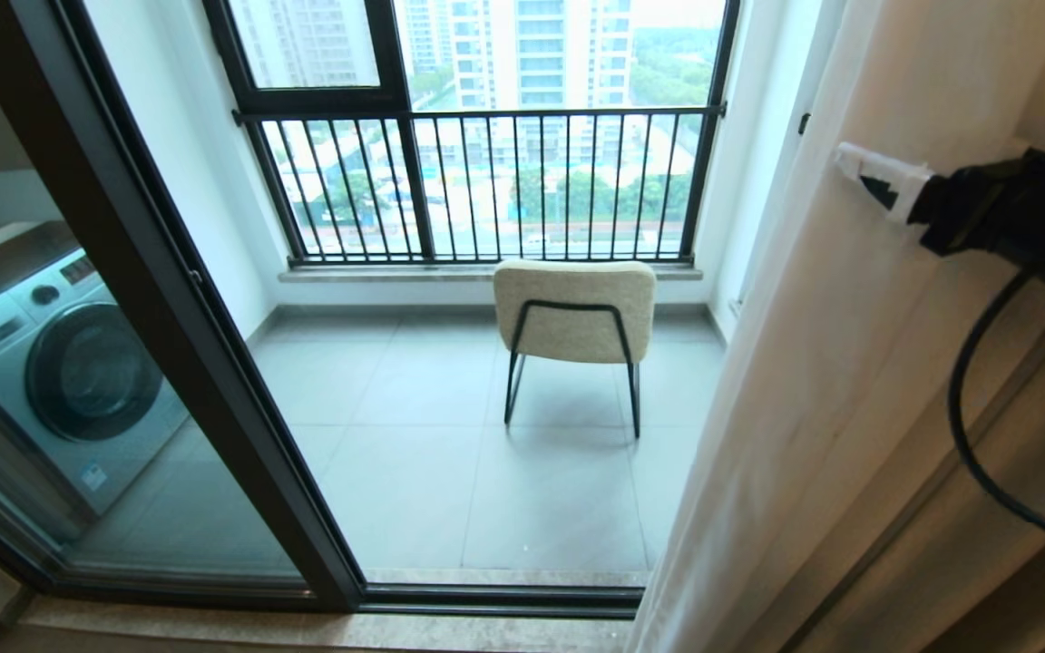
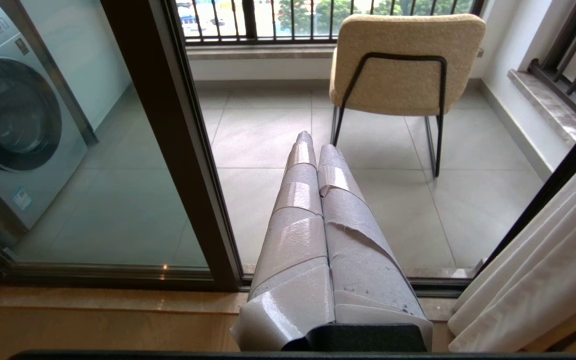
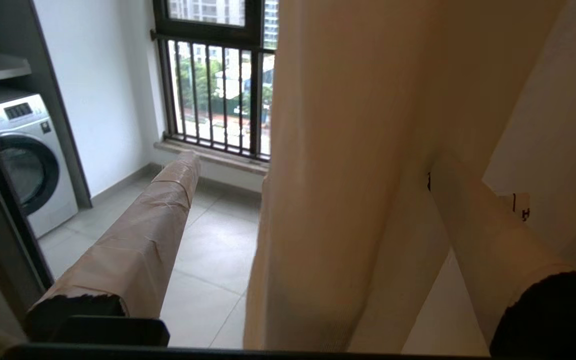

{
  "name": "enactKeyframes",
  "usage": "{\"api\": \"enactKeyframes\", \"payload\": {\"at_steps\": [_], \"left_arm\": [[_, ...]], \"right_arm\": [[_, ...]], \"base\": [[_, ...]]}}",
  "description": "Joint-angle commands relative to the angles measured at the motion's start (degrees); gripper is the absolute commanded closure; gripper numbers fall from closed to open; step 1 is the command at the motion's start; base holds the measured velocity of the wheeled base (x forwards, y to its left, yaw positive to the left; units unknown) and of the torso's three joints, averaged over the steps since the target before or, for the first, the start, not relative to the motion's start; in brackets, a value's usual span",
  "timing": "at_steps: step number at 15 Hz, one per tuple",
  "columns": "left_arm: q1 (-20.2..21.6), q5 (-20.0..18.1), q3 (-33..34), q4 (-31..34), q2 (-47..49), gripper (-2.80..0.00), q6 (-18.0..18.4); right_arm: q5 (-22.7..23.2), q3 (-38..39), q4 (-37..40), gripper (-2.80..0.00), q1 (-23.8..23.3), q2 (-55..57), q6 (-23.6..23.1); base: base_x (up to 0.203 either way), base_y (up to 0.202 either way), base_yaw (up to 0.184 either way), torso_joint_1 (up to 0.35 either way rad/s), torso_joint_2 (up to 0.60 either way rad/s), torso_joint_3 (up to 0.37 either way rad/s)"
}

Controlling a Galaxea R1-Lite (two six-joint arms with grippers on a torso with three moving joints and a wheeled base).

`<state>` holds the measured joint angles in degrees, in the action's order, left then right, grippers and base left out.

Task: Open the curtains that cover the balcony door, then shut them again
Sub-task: Close the inner curtains on both sides

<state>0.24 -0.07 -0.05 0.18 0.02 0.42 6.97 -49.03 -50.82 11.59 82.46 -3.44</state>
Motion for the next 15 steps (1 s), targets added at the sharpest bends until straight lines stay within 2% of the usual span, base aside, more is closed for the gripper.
{"api": "enactKeyframes", "payload": {"at_steps": [1,5,15], "left_arm": [[0.05,-0.01,0.05,-0.01,-0.02,0.00,0.01],[0.03,-0.01,0.00,0.03,-0.02,0.00,0.01],[0.11,-0.01,0.05,-0.01,-0.02,0.00,0.01]], "right_arm": [[0.06,-2.54,-0.86,-2.80,-1.61,4.02,-0.02],[0.06,-6.95,-1.21,-2.80,-4.95,8.27,-1.76],[0.06,-11.49,-4.08,-2.80,-5.49,13.31,-2.00]], "base": [[0.000,0.000,0.000,0.000,0.00,0.000],[0.000,0.000,0.000,0.000,0.00,0.000],[0.000,0.000,0.000,0.000,0.00,0.000]]}}
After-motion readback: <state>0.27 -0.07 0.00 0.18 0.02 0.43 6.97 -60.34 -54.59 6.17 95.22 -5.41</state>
